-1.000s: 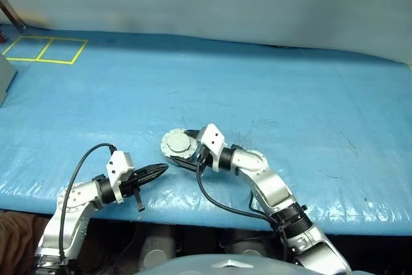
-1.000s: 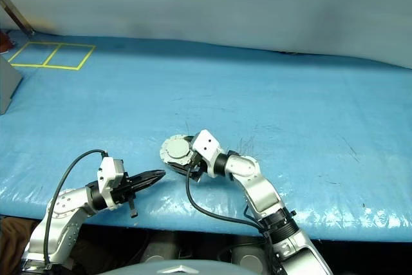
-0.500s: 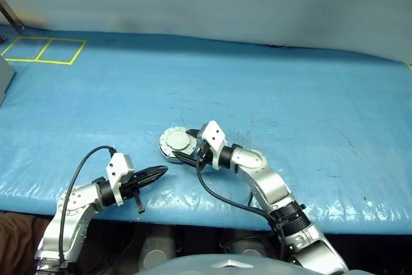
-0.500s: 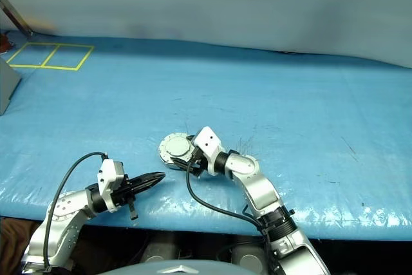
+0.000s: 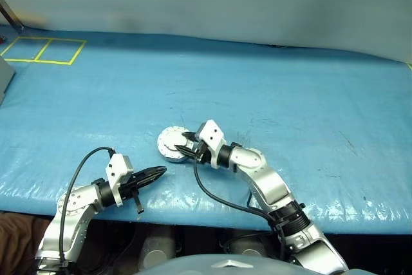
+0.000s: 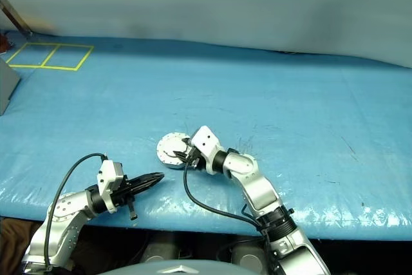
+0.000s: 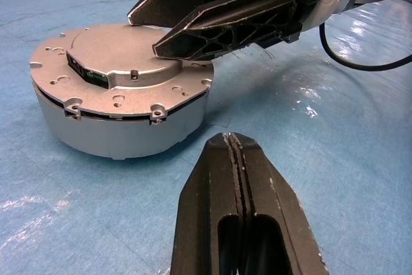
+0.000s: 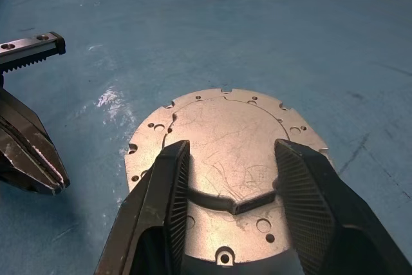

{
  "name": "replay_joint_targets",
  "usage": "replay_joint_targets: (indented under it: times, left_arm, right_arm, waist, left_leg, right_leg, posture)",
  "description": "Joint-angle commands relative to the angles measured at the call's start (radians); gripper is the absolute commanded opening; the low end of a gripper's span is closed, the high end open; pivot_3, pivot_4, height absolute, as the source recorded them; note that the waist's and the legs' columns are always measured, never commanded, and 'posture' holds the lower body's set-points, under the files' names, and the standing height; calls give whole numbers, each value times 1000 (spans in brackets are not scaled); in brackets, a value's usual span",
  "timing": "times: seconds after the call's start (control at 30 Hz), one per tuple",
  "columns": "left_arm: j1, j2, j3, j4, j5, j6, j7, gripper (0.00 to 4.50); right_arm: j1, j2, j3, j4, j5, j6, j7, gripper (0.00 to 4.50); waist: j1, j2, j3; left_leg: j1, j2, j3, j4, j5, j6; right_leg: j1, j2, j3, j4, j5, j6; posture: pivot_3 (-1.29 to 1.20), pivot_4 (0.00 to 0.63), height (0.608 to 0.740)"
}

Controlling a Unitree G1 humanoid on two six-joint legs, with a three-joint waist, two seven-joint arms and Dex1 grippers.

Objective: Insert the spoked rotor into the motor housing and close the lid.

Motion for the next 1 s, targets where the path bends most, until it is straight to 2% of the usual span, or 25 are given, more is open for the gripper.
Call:
replay_joint_targets:
  times: [0.03, 0.3, 0.53, 1.0]
  left_arm:
    - [-2, -1, 4, 2, -2, -21, -2, 0]
    - [-4, 0, 7, 14, -3, -25, -4, 0]
    - [-6, 2, 7, 19, -3, -25, -6, 0]
    - [1, 2, 11, 20, 2, -31, 1, 0]
  right_arm:
    - [-15, 5, 9, -40, -5, -8, -3, 2317]
    - [-19, 4, 9, -53, 12, 7, 18, 2317]
    - [-32, 13, 21, -25, -22, -32, -11, 4481]
    - [-54, 34, 41, 61, -62, -59, -24, 4481]
  waist:
    - [0, 0, 0]
    - [0, 0, 0]
    - [0, 0, 0]
    - [0, 0, 0]
  left_leg:
    - [0, 0, 0, 0, 0, 0]
    - [0, 0, 0, 0, 0, 0]
    - [0, 0, 0, 0, 0, 0]
    - [0, 0, 0, -1, 0, 0]
  right_leg:
    - [0, 0, 0, 0, 0, 0]
    - [0, 0, 0, 0, 0, 0]
    - [0, -1, -1, 0, 0, 0]
    - [0, -1, -1, 0, 0, 0]
  posture:
    - [0, 150, 740]
    - [0, 150, 740]
    - [0, 150, 740]
    - [0, 150, 740]
